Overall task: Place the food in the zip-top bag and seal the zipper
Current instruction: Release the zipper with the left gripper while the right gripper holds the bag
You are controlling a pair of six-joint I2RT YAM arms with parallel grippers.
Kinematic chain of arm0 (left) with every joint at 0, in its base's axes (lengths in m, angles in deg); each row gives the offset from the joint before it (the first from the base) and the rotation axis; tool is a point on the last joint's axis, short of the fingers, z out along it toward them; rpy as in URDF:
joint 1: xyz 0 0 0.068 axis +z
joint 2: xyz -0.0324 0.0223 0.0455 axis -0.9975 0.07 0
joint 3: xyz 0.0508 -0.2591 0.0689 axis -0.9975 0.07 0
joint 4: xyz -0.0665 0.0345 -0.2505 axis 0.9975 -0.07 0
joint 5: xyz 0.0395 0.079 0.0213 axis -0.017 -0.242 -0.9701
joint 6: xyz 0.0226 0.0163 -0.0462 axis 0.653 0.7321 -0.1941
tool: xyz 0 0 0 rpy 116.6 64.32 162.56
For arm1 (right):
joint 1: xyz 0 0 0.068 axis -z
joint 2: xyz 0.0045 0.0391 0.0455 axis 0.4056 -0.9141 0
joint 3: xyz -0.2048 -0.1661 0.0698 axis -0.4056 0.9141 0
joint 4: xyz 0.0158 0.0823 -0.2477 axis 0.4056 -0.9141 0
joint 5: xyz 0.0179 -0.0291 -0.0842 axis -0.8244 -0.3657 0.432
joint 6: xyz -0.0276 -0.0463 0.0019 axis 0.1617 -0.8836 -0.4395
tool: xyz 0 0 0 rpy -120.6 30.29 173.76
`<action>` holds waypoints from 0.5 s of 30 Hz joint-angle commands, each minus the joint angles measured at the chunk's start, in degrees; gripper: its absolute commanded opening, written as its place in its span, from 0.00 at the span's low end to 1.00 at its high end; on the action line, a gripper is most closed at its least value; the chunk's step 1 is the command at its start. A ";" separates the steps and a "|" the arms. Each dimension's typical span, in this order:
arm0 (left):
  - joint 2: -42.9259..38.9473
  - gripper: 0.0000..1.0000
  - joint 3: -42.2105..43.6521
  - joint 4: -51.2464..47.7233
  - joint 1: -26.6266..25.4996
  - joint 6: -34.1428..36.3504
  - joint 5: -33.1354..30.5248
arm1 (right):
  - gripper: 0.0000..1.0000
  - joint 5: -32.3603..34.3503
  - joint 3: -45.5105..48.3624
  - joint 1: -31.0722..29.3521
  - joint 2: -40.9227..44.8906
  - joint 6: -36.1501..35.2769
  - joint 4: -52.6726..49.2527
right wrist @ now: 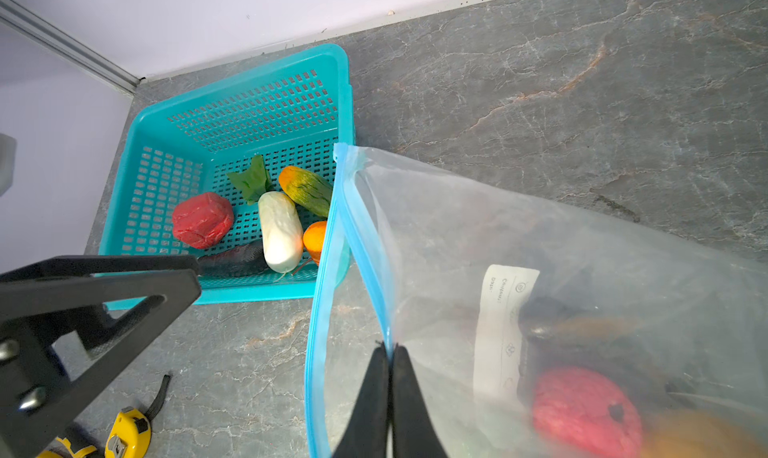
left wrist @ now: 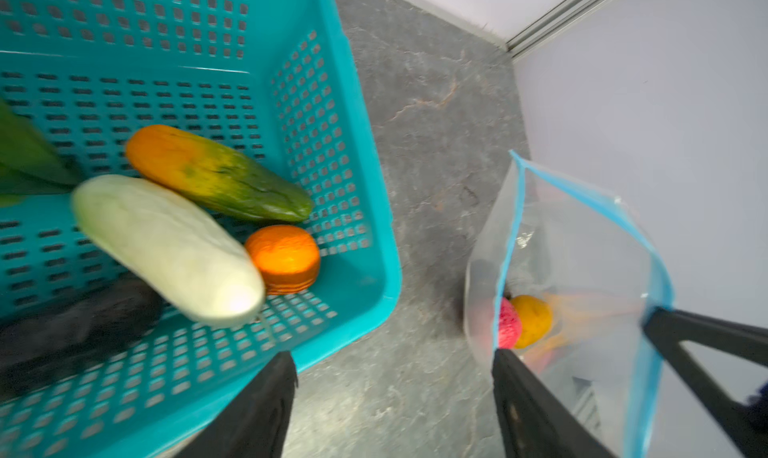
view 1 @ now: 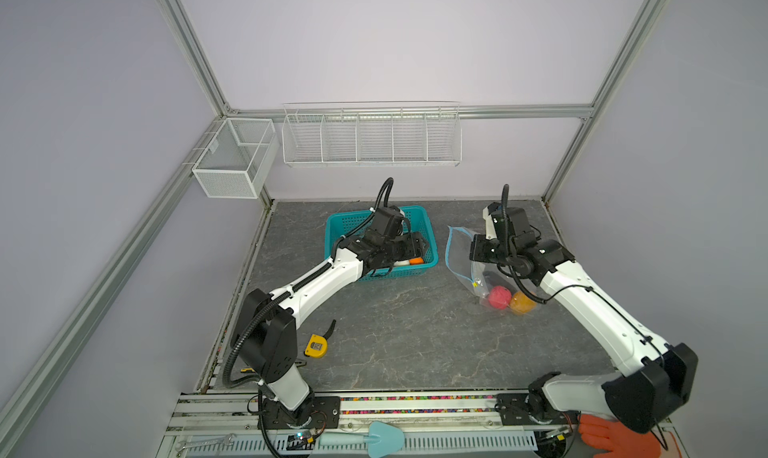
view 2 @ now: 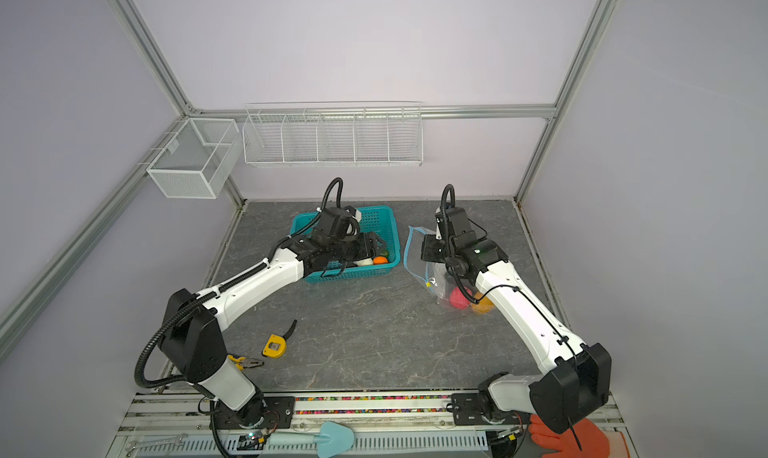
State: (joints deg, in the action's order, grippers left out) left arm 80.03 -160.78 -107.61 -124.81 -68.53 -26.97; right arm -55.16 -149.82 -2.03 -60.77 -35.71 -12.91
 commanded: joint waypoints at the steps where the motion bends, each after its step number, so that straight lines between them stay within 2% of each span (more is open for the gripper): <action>1: 0.55 0.78 -3.98 -7.08 1.61 6.57 -2.70 | 0.07 -0.84 0.60 -0.55 -0.80 0.75 1.23; 7: 6.05 0.85 -10.26 -14.35 4.70 11.40 -3.20 | 0.07 -0.31 0.75 -0.59 -0.98 0.52 0.94; 15: 17.07 0.92 -22.40 -24.50 5.41 16.16 -5.50 | 0.07 -1.09 1.03 -0.57 -1.01 0.93 1.28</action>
State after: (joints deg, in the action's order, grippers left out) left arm 94.59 -180.13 -125.19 -119.68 -56.20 -30.81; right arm -55.64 -149.82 -2.16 -61.43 -35.67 -12.74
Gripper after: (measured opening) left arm 0.915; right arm 0.071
